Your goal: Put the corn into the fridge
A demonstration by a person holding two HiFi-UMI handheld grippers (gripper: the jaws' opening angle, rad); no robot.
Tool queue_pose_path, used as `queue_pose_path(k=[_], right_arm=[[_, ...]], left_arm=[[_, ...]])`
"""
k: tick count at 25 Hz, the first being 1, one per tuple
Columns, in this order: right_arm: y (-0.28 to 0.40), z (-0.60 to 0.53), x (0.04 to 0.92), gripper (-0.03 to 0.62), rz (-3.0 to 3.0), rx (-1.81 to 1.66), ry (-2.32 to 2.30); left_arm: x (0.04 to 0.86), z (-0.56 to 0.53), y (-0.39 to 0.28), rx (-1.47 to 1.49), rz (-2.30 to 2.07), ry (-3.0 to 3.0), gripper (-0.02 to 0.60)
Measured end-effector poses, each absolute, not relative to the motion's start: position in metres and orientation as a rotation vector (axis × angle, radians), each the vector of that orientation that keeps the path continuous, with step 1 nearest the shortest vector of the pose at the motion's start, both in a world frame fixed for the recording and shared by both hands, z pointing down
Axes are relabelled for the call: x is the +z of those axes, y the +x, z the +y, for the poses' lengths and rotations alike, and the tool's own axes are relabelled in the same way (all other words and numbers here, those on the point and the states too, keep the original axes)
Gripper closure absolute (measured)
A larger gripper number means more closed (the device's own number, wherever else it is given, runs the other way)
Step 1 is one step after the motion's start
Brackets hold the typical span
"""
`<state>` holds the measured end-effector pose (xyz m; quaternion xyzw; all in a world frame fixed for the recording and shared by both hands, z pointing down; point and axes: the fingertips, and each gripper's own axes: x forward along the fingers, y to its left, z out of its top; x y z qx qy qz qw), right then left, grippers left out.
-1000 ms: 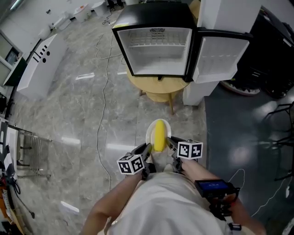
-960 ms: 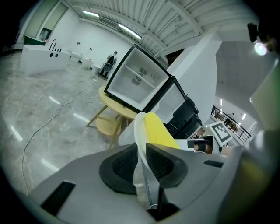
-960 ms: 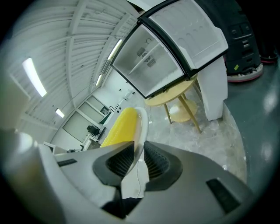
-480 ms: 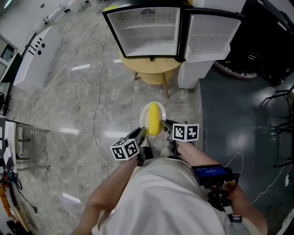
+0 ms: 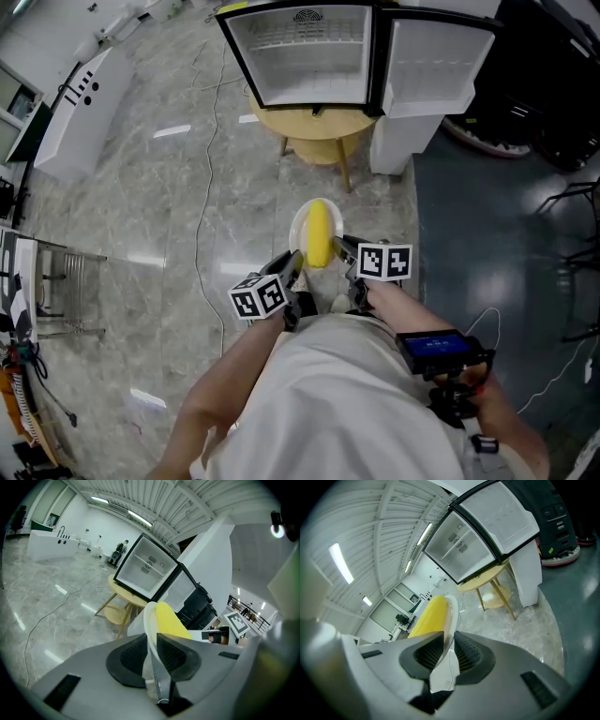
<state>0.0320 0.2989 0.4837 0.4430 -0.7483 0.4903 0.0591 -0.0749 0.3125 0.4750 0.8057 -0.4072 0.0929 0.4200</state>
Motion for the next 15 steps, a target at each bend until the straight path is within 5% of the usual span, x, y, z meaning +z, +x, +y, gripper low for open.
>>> queue_pose_path(k=[15], right_arm=[[0.041, 0.292, 0.485, 0.533, -2.235, 1.481, 1.361]], left_arm=[[0.477, 0.305, -0.066, 0.218, -1.008, 2.021, 0.518]])
